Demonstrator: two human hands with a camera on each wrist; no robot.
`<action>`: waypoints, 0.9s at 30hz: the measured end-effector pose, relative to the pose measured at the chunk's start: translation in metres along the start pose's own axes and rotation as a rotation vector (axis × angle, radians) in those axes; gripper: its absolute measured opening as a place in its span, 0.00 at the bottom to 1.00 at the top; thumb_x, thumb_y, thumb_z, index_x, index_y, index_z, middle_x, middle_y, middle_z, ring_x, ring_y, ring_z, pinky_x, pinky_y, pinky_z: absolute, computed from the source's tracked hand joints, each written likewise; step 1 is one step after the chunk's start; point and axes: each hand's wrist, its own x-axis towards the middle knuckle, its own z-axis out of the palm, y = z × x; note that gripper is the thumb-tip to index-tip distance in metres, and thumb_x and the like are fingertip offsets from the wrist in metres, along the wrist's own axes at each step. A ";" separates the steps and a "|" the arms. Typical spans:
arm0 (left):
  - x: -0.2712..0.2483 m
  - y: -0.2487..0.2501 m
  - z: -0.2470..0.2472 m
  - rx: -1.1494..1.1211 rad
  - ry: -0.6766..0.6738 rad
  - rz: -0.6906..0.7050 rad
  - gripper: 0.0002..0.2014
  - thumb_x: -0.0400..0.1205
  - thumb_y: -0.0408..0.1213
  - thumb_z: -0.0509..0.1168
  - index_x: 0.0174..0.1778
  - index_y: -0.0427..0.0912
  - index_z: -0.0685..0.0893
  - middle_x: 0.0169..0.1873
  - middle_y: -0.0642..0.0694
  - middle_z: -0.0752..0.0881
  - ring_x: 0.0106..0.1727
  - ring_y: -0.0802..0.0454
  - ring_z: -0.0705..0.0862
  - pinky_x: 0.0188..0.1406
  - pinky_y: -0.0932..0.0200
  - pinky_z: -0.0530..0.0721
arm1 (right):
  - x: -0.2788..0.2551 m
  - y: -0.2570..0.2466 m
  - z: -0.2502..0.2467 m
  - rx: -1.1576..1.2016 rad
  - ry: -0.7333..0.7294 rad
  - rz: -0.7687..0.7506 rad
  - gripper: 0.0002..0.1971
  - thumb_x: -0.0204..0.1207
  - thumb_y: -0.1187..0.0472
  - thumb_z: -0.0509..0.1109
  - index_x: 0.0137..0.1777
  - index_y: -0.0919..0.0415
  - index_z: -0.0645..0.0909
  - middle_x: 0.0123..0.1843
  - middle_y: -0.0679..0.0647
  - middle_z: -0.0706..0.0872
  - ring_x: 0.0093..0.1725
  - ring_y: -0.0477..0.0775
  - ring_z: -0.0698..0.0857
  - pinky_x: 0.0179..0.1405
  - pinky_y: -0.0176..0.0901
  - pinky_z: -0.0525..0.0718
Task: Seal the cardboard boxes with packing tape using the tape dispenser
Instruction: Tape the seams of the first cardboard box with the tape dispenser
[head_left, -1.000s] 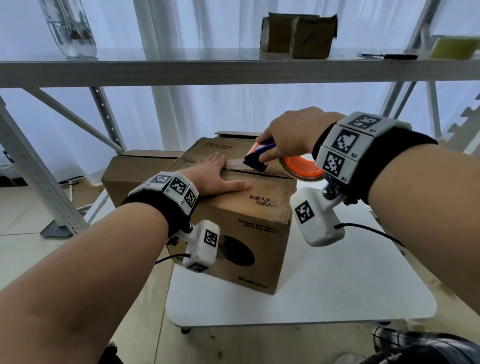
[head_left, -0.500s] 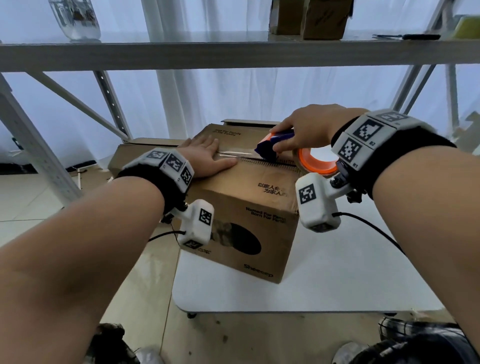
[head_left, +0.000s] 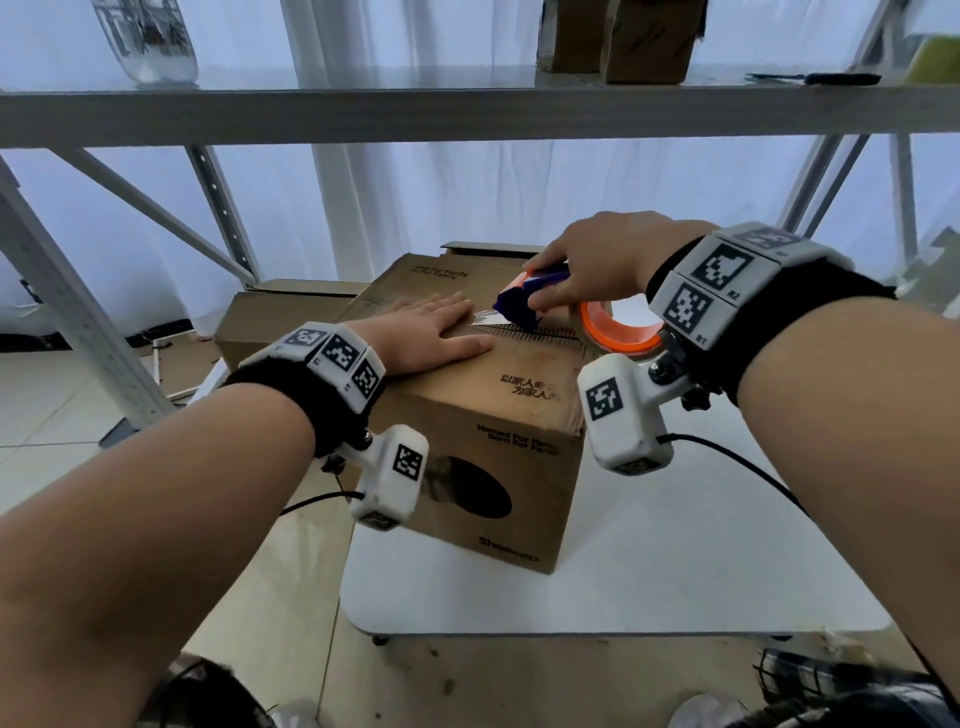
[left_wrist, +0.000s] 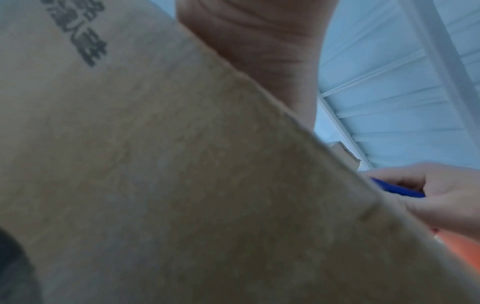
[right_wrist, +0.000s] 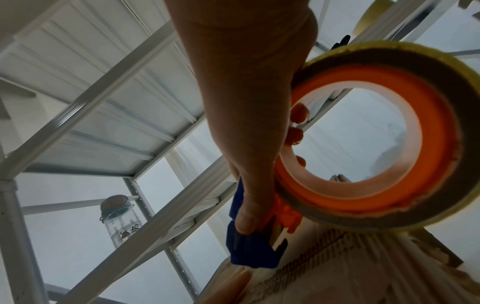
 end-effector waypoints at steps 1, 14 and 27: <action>-0.002 -0.003 0.000 -0.011 0.010 -0.005 0.37 0.82 0.67 0.46 0.84 0.53 0.48 0.84 0.56 0.47 0.83 0.58 0.44 0.82 0.51 0.40 | 0.002 -0.002 0.000 0.003 0.004 -0.006 0.26 0.77 0.35 0.63 0.74 0.37 0.71 0.60 0.44 0.80 0.54 0.49 0.75 0.48 0.48 0.73; 0.013 -0.009 -0.007 -0.086 0.061 -0.013 0.40 0.77 0.67 0.58 0.80 0.48 0.60 0.77 0.45 0.69 0.75 0.46 0.70 0.74 0.51 0.66 | 0.014 -0.010 0.000 -0.041 0.006 -0.035 0.28 0.76 0.34 0.63 0.76 0.37 0.69 0.64 0.45 0.81 0.54 0.48 0.74 0.49 0.48 0.74; 0.008 -0.003 -0.003 0.129 0.062 0.011 0.36 0.83 0.63 0.48 0.82 0.44 0.60 0.83 0.49 0.56 0.82 0.47 0.60 0.78 0.51 0.58 | -0.003 -0.002 0.007 -0.066 -0.035 -0.039 0.29 0.76 0.33 0.62 0.77 0.35 0.66 0.68 0.44 0.78 0.62 0.50 0.76 0.50 0.47 0.73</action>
